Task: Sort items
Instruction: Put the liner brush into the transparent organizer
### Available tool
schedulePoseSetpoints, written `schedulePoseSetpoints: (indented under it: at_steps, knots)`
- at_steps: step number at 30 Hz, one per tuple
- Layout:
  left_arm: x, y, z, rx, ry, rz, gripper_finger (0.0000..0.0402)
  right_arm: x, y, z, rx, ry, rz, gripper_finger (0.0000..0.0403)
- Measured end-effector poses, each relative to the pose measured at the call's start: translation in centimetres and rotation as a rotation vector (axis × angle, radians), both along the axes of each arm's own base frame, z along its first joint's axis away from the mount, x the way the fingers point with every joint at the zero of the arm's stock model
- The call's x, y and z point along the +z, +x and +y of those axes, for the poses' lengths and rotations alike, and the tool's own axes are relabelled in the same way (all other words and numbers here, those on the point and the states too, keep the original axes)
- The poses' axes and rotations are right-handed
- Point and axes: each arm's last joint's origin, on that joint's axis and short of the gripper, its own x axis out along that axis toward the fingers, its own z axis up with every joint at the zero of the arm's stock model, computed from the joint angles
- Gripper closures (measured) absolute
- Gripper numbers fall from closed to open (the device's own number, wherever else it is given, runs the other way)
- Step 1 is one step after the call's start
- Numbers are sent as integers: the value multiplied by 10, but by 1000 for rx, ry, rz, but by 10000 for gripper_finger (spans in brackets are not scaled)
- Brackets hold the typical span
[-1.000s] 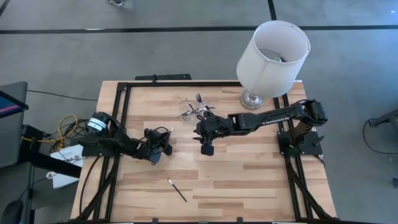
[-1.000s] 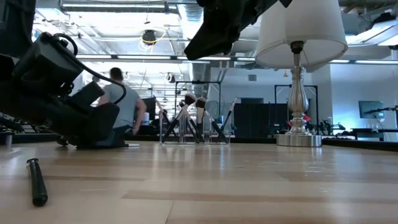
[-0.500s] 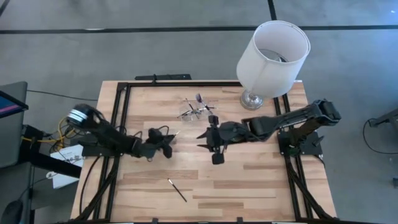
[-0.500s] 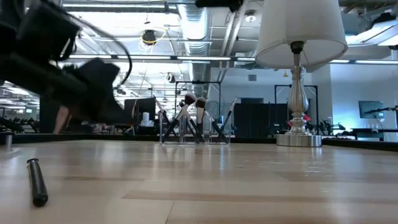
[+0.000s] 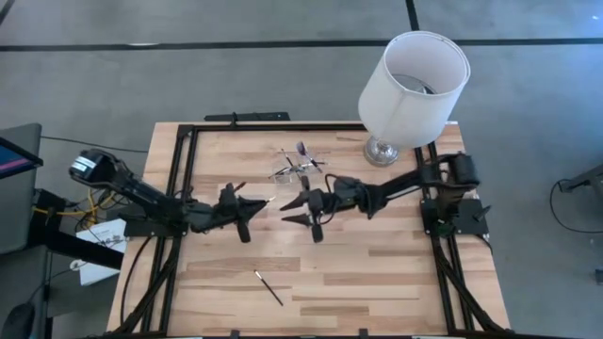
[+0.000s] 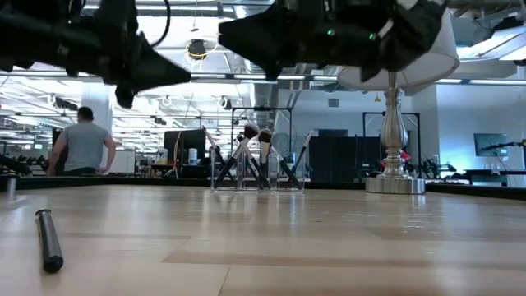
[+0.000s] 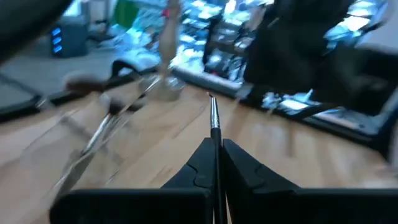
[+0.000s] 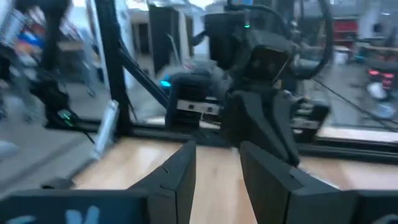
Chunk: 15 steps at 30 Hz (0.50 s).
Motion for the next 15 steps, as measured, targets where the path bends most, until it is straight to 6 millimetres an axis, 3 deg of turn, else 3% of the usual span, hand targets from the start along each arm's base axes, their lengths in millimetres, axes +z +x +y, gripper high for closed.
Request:
schedulePoseSetpoints:
  at_steps: [6, 15]
  knots:
    - [14, -3, -7, -99, 79, -81, 391, -21, 16, -9, 5, 117, 48, 285]
    - [22, -3, -11, -202, 119, -151, 391, -6, 30, -12, 44, 101, -33, 285]
